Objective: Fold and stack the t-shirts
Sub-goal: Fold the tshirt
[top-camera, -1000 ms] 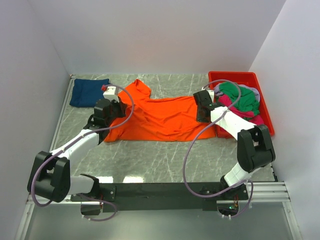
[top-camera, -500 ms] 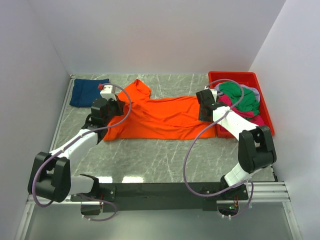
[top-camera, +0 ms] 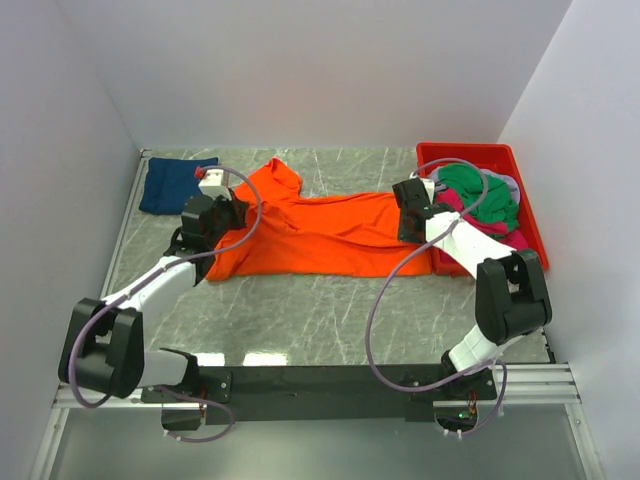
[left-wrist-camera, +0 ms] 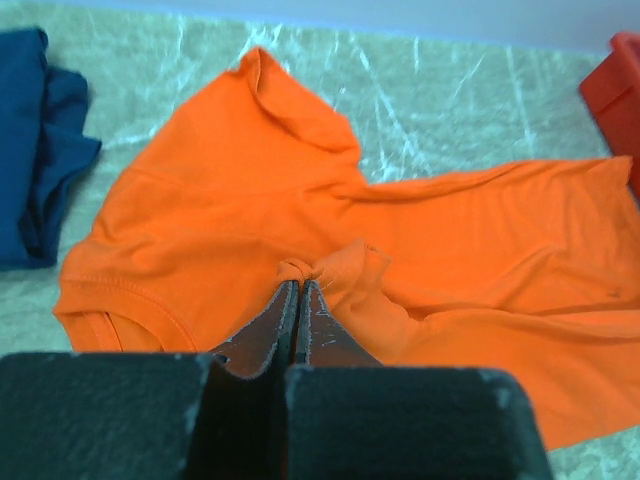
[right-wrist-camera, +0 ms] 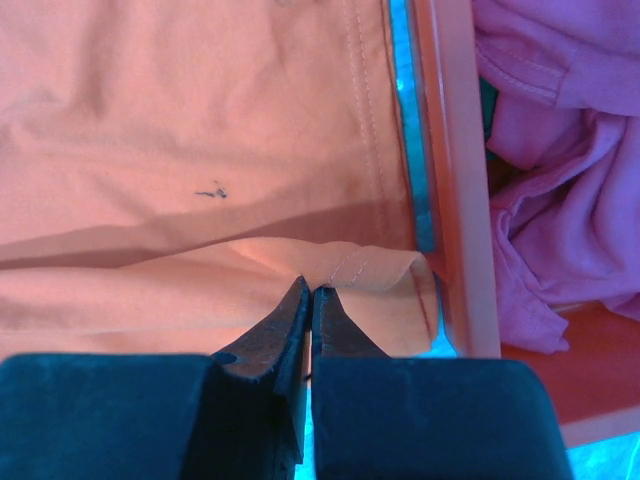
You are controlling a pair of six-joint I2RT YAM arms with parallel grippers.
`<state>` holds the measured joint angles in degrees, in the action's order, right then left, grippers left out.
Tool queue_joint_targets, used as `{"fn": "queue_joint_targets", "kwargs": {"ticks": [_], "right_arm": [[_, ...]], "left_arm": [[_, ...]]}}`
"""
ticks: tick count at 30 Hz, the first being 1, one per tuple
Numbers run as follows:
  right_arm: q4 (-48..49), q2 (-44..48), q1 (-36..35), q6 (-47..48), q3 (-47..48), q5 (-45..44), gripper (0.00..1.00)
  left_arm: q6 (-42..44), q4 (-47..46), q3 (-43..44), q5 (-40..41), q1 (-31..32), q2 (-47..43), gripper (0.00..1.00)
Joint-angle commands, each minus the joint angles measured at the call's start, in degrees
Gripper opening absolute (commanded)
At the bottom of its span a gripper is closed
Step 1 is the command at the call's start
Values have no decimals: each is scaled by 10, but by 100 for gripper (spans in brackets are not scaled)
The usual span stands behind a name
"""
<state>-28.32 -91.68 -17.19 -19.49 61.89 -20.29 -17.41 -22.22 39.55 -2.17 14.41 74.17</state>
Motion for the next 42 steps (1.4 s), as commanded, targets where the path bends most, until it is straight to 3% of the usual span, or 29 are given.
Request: {"fn": "queue_joint_targets", "kwargs": {"ticks": [1, 2, 3, 4, 5, 6, 7, 10, 13, 14, 17, 23, 27, 31, 36, 42], "right_arm": [[6, -13, 6, 9, 30, -6, 0], [6, -19, 5, 9, 33, -6, 0], [6, -23, 5, 9, 35, -7, 0], [6, -25, 6, 9, 37, -8, 0], [7, -31, 6, 9, 40, -11, 0], [6, -33, 7, 9, 43, -11, 0], [5, -36, 7, 9, 46, -11, 0], [-4, -39, 8, 10, 65, -7, 3], [-1, -29, 7, 16, 72, 9, 33], [3, -17, 8, 16, 66, 16, 49], [24, 11, 7, 16, 43, 49, 64], [49, 61, 7, 9, -5, 100, 66], [67, 103, 8, 2, -45, 127, 66], [77, 148, 7, -6, -89, 148, 66], [98, 168, 7, -14, -123, 165, 67], [99, 171, 8, -12, -136, 169, 66]], "left_arm": [[-1, -27, 24, -10, -3, 25, 1], [-1, -26, 27, -6, -4, 32, 1], [0, -19, 32, 0, -4, 38, 7], [0, -13, 47, 4, -4, 55, 20], [-2, -6, 57, 9, -4, 64, 40], [-6, 12, 67, 20, -4, 73, 77], [-10, 22, 85, 42, -4, 82, 86], [-25, 53, 91, 101, -4, 53, 99], [-66, 122, 64, 195, -4, -14, 99], [-97, 148, 57, 218, -4, -31, 99], [-167, 252, 21, 268, -4, -89, 99], [-243, 332, -66, 321, -5, -149, 99], [-267, 371, -61, 313, -18, -169, 89], [-296, 386, -59, 251, -41, -148, 89], [-345, 396, -64, 229, -41, -92, 77], [-379, 373, -87, 215, -41, -98, 66]]}}
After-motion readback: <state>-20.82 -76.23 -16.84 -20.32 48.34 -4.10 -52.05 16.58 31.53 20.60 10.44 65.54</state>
